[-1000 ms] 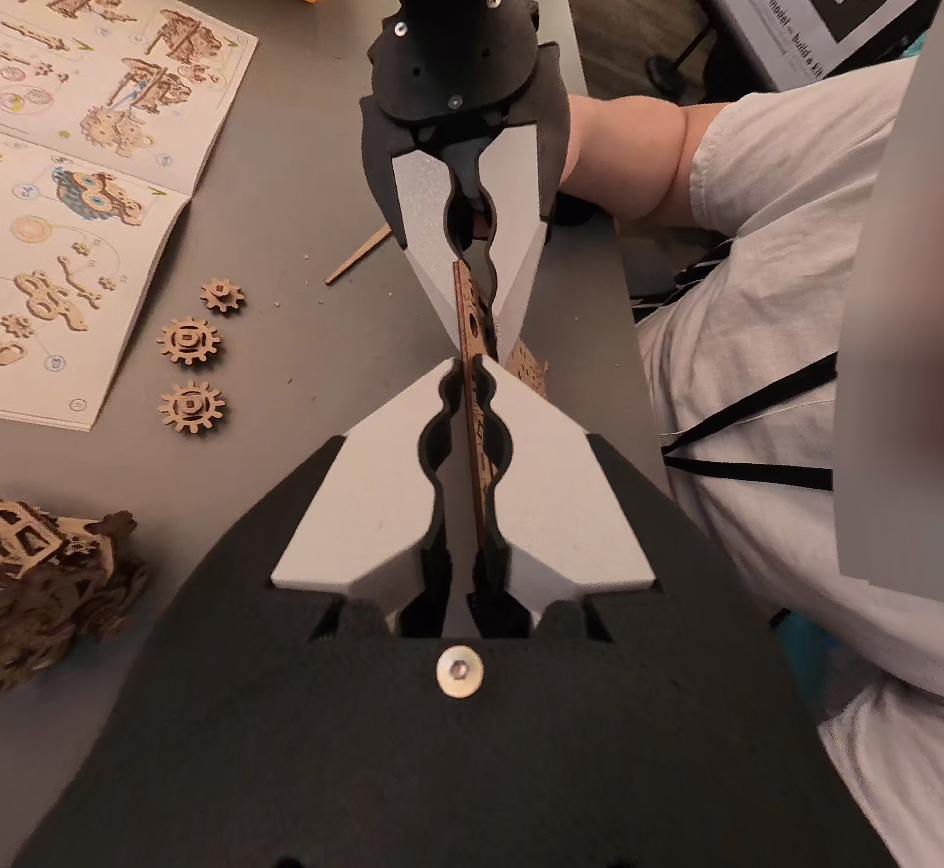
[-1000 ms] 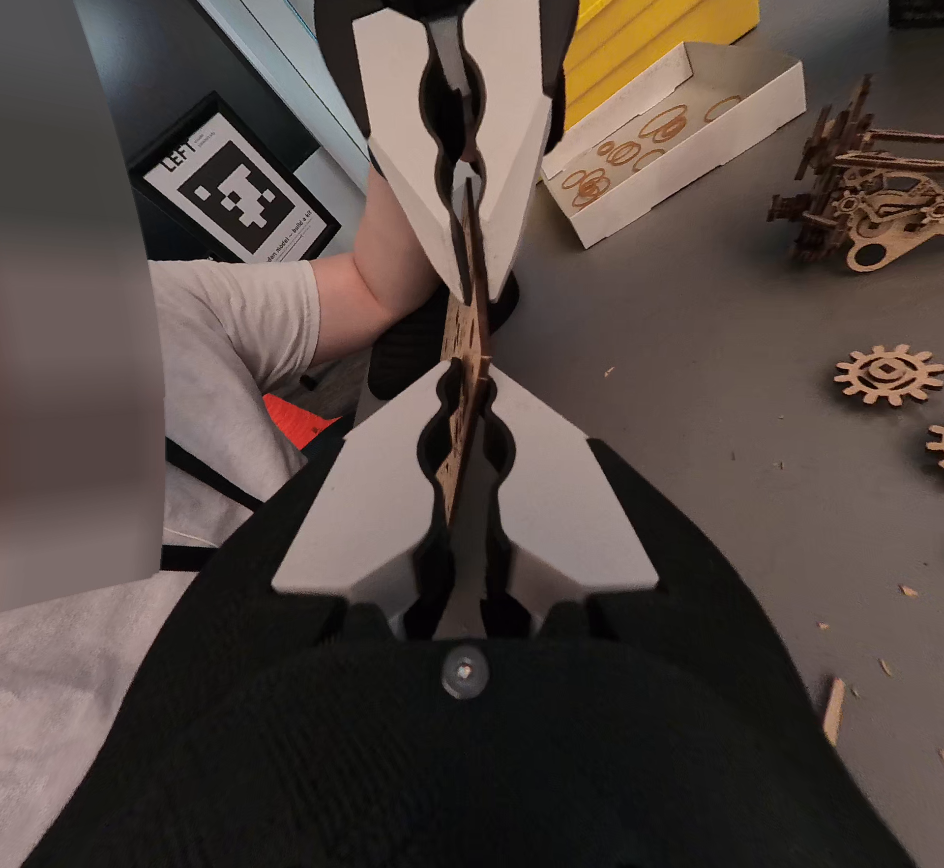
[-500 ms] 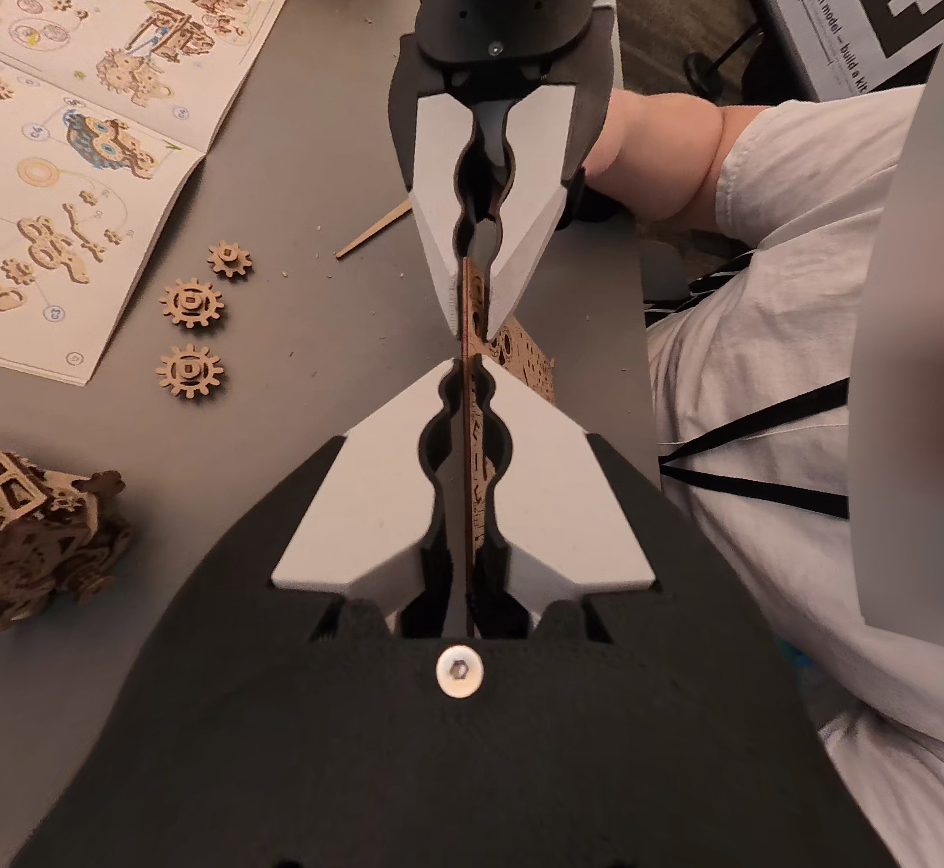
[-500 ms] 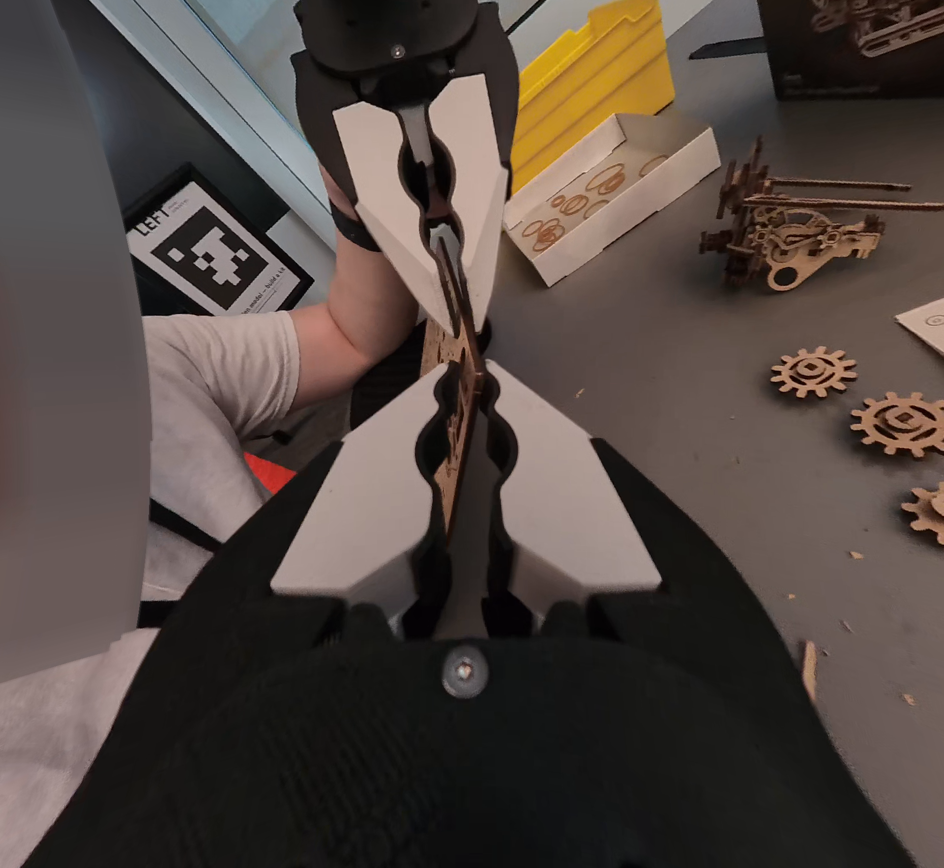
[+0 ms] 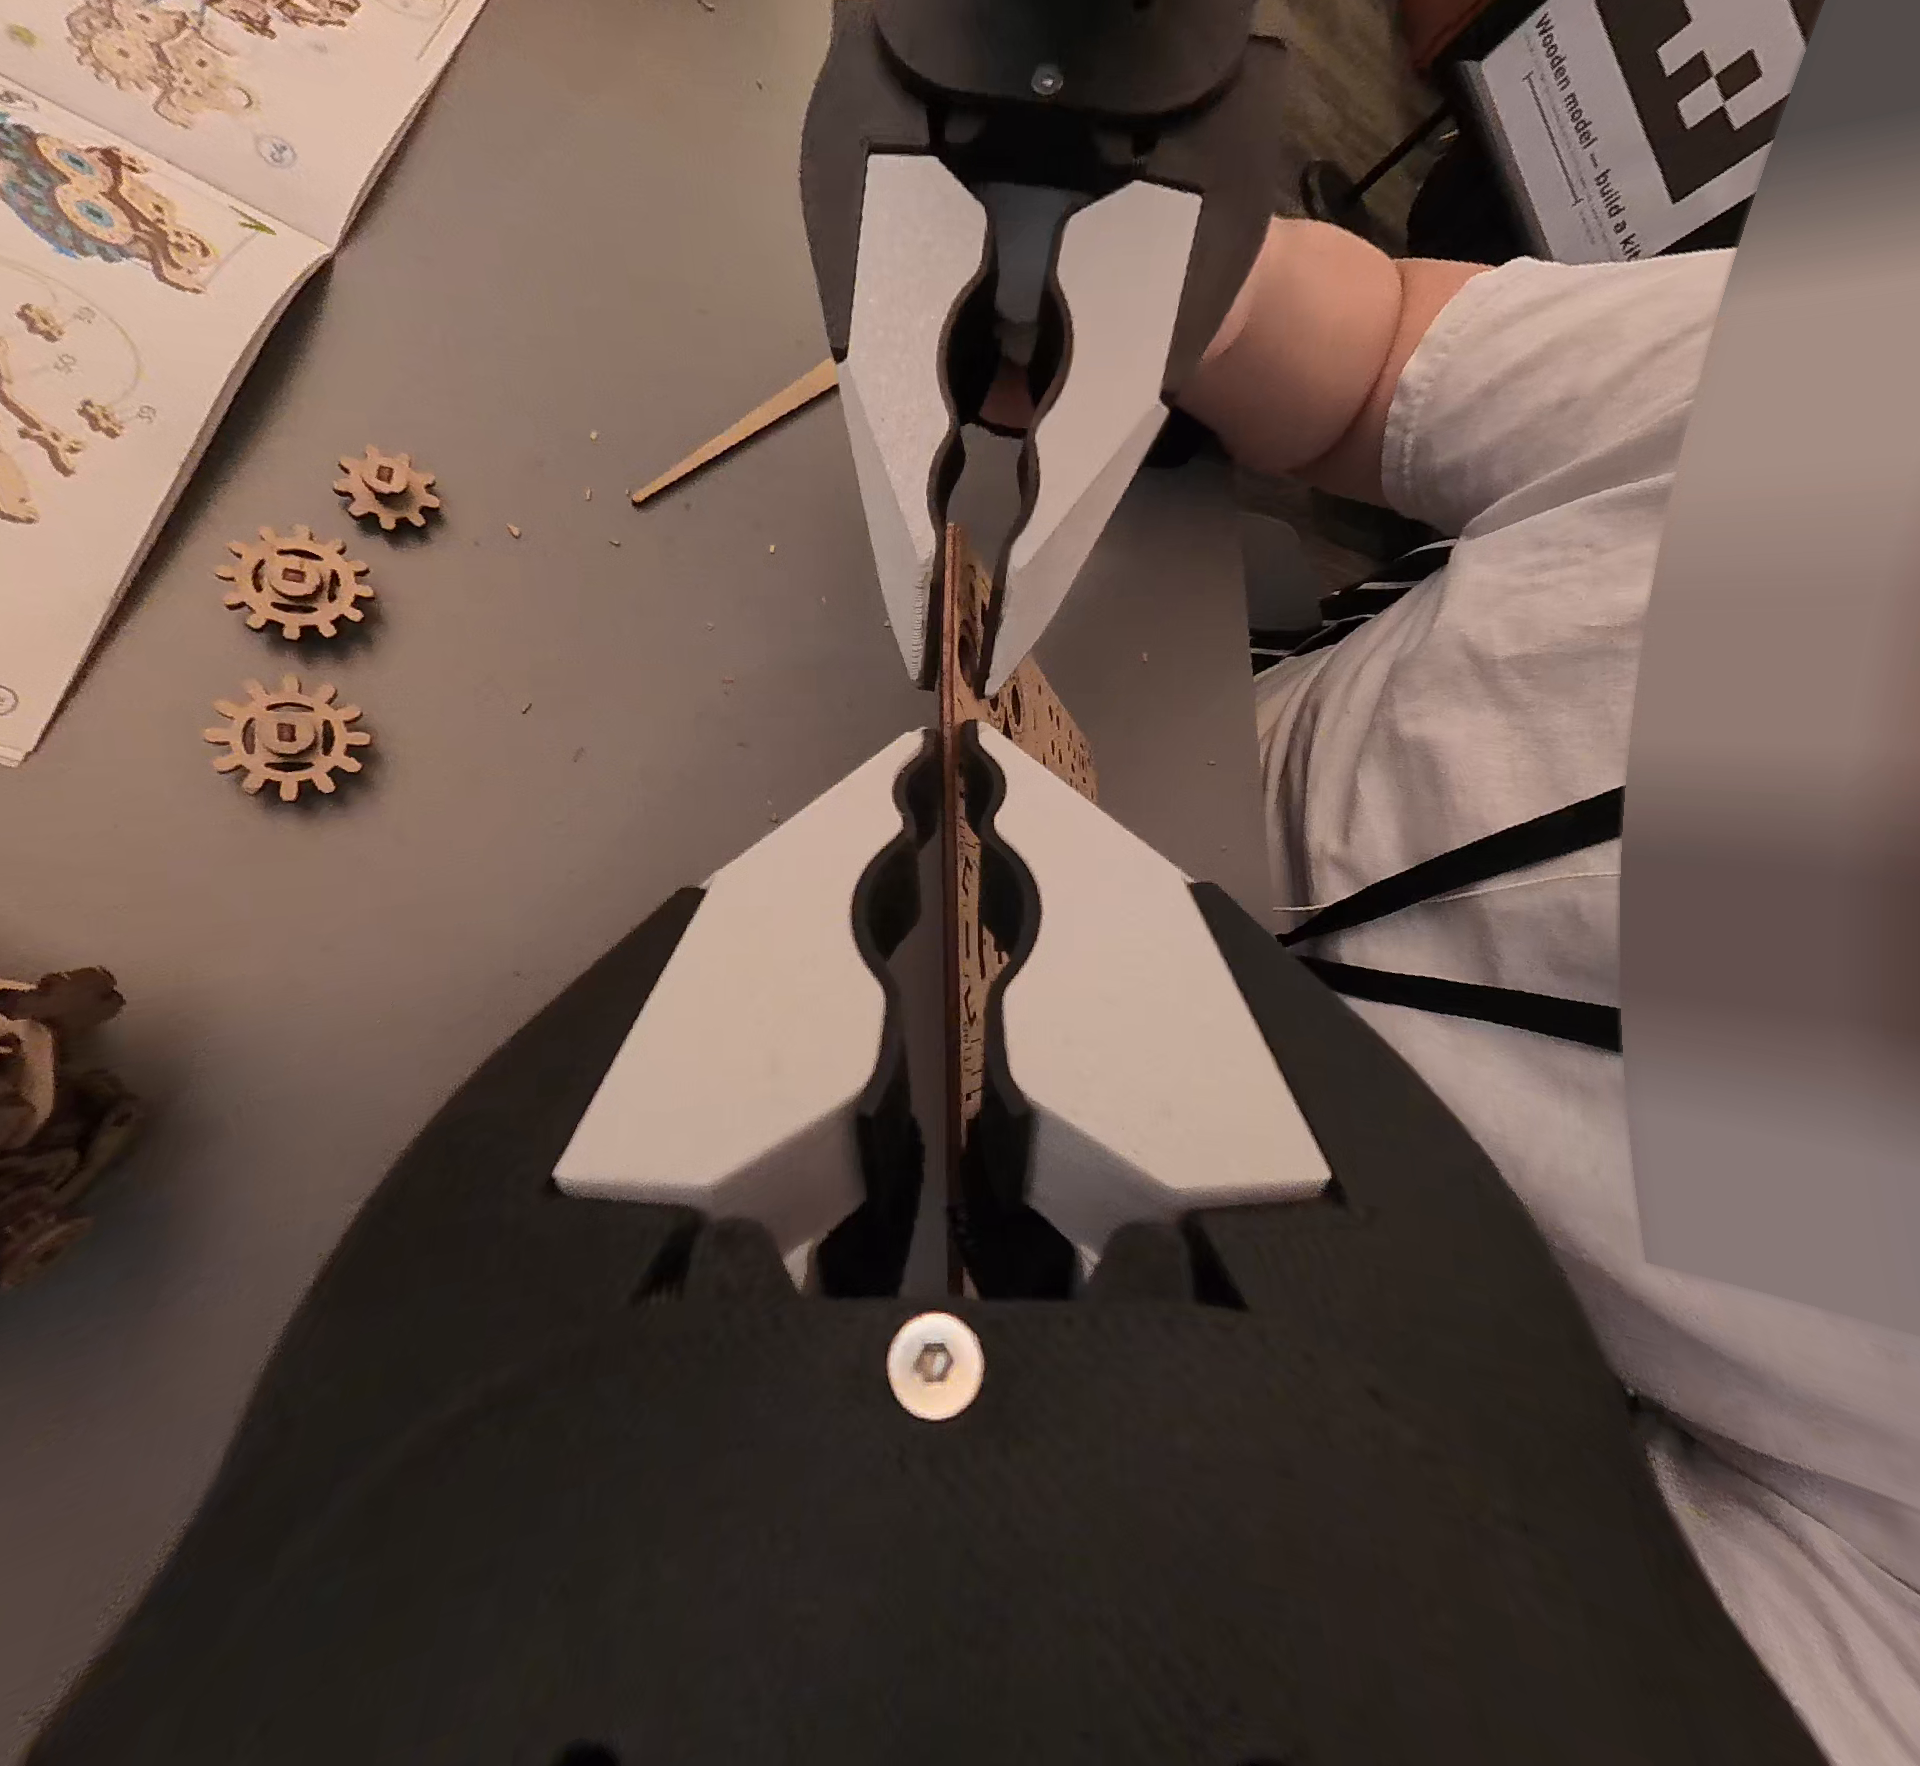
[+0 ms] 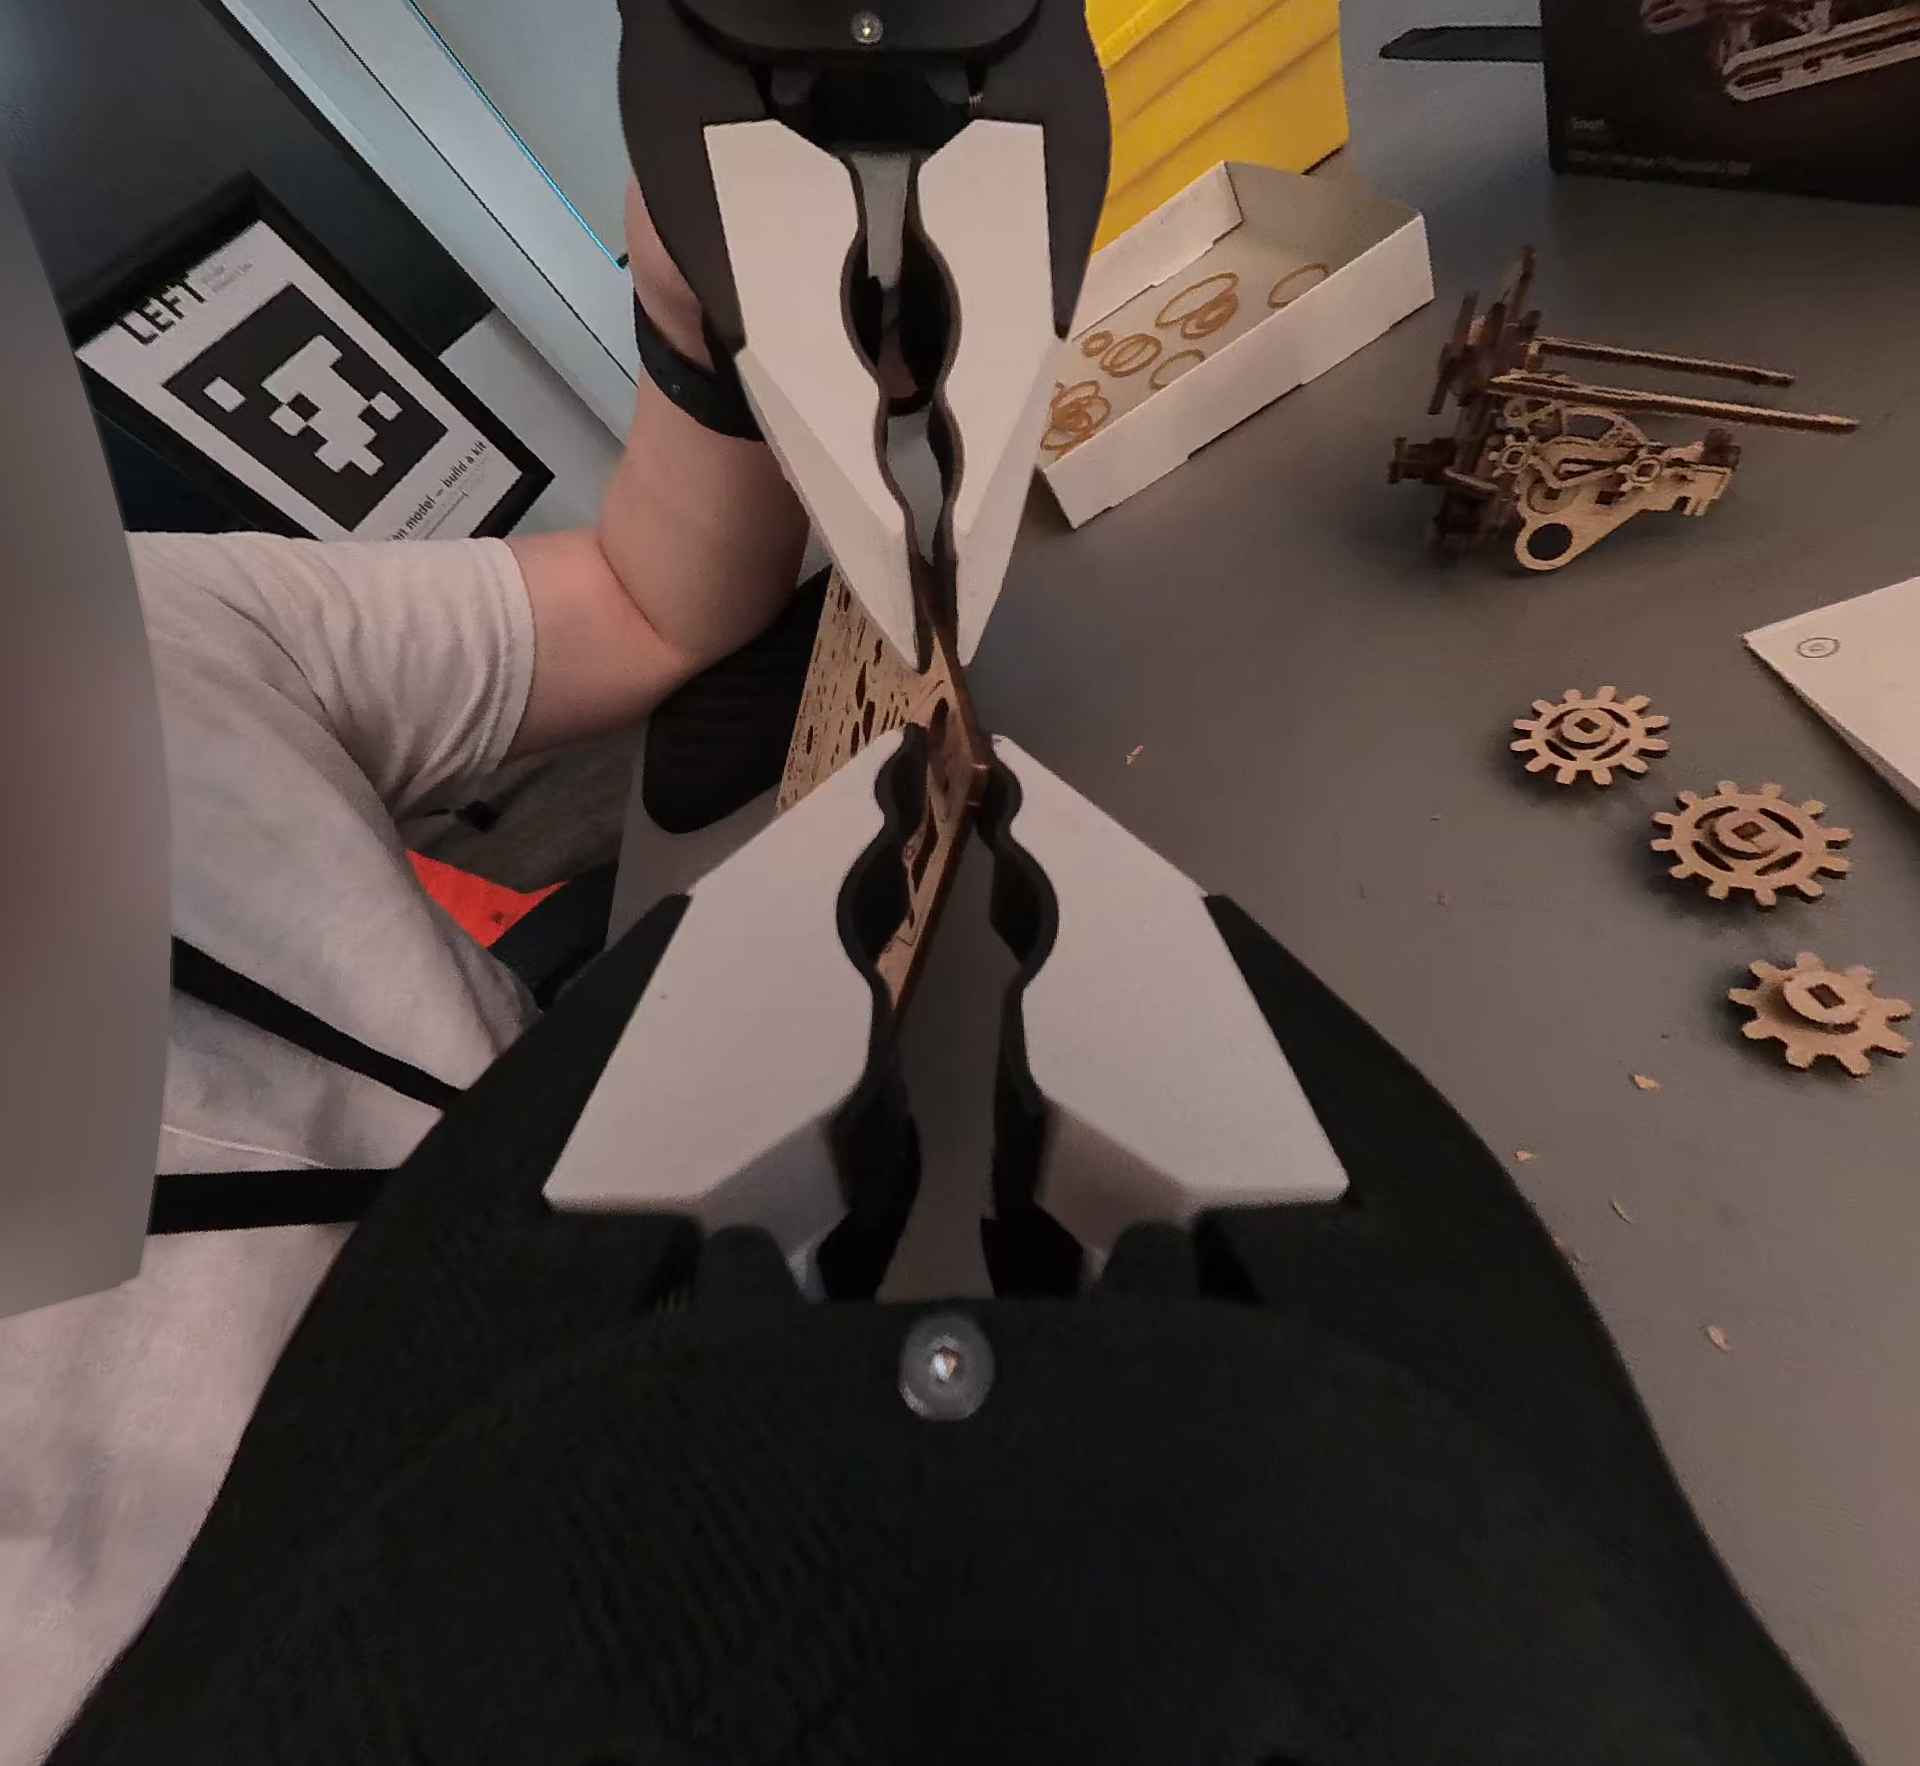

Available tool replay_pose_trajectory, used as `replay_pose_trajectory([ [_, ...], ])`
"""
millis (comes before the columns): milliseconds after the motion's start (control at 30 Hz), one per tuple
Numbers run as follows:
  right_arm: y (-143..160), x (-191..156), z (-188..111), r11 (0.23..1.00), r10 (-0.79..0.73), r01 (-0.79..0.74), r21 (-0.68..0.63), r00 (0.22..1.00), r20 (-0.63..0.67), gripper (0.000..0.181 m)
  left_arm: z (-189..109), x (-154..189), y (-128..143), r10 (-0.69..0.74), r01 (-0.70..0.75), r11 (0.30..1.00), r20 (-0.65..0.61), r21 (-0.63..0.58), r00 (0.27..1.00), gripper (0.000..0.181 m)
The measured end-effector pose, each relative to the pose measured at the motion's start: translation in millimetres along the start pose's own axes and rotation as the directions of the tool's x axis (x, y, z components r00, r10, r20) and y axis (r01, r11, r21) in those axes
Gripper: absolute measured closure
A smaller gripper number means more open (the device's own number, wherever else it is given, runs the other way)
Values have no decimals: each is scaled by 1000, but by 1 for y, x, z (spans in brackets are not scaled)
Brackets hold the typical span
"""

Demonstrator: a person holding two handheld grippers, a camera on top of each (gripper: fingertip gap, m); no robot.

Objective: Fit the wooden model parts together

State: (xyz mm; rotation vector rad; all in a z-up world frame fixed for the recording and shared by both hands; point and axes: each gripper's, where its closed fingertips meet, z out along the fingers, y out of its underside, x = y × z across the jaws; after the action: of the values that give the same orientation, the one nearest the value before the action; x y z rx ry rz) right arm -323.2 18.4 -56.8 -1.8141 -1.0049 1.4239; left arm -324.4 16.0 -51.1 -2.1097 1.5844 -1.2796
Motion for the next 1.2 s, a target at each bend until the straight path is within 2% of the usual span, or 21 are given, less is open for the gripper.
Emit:
replay_pose_trajectory([
  [300,-1,4,2,1000,12,-12,18,1000,-9,170,0,-5,2,45,-43,999,81,-28,996,178],
  [367,-6,1,0,997,24,-25,71,999,27,166,-3,0,-1,23,-23,1000,40,-9,999,179],
  [433,-12,-4,-1,990,75,-83,112,995,71,154,-7,1,-7,8,-9,999,35,33,999,179],
  [533,-6,4,5,991,97,-99,92,995,22,165,-8,1,-10,9,-11,999,36,48,999,179],
  [600,-10,-4,4,985,112,-121,120,991,77,175,-7,0,-10,15,-17,999,46,47,999,179],
  [733,-6,2,4,993,72,-75,86,997,37,176,-5,-3,-9,4,-7,999,60,52,998,179],
  [833,-3,2,4,989,119,-123,77,992,51,175,-2,-4,-8,-27,25,999,53,48,998,180],
  [1100,1,8,4,991,122,-121,51,992,-18,175,1,-10,-6,19,-23,999,164,24,986,178],
  [1200,-1,0,2,997,56,-59,56,997,54,176,0,-3,-6,66,-69,997,100,28,993,177],
])
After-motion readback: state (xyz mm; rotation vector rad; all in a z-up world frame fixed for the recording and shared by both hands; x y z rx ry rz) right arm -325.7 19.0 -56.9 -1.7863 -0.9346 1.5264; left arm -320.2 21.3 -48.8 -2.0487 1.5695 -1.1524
